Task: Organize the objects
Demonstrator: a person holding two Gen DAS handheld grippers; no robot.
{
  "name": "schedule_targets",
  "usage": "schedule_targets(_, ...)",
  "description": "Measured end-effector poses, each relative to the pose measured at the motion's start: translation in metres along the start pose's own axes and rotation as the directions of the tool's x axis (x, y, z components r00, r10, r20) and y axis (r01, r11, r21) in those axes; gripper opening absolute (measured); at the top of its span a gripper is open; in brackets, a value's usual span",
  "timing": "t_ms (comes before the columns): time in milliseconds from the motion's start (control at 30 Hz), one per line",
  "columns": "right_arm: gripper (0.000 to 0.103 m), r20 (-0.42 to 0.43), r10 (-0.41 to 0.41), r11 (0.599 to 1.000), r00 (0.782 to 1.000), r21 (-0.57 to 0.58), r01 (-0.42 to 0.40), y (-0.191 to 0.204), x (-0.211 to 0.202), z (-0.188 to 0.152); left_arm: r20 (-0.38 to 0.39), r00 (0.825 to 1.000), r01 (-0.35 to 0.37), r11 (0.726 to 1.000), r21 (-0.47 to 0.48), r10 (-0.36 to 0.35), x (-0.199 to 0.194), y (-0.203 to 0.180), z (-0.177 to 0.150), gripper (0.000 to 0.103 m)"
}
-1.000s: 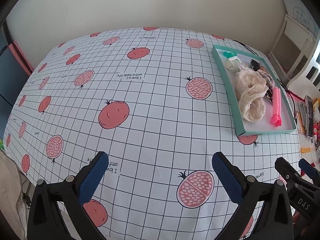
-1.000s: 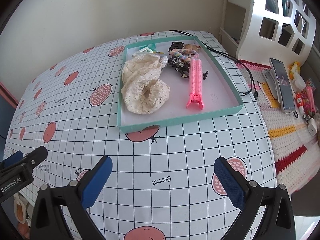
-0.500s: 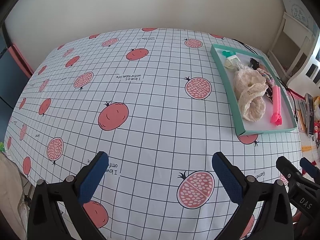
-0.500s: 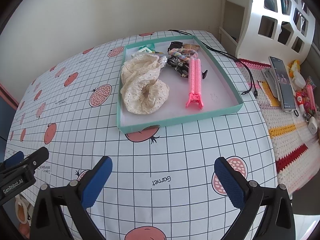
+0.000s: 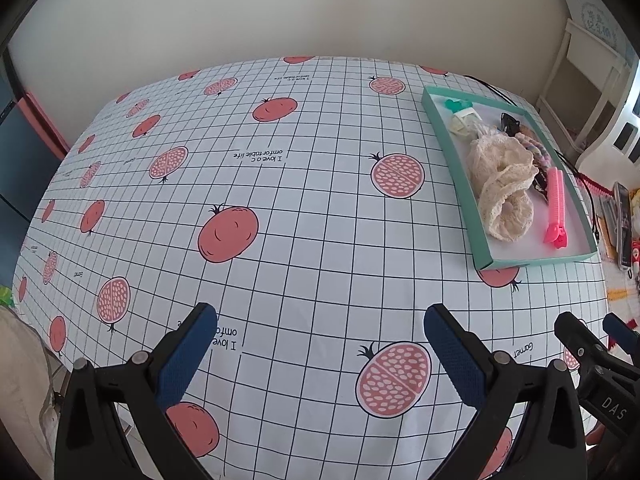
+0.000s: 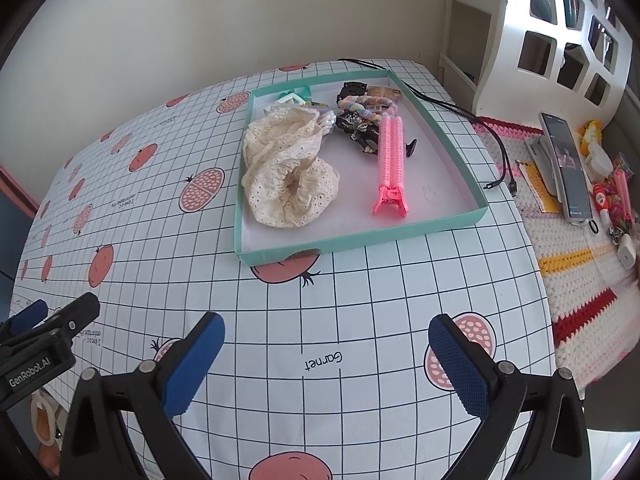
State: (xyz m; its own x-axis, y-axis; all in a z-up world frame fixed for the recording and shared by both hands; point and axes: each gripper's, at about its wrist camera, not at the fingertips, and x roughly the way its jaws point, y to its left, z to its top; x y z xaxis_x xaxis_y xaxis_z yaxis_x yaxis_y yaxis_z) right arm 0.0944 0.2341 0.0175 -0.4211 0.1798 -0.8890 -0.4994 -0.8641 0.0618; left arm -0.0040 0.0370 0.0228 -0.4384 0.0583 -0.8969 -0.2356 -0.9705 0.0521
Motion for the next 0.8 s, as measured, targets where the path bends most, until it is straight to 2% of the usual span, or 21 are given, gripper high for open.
schedule_targets(800,0.103,-0.003,0.004,1.000,1.000,-0.001,-0.004,-0.0019,-0.0003,0.0006,0.001,1.000,-0.008,1.000,0.018,0.008,-0.0005,0.0023,0.0005,0.103)
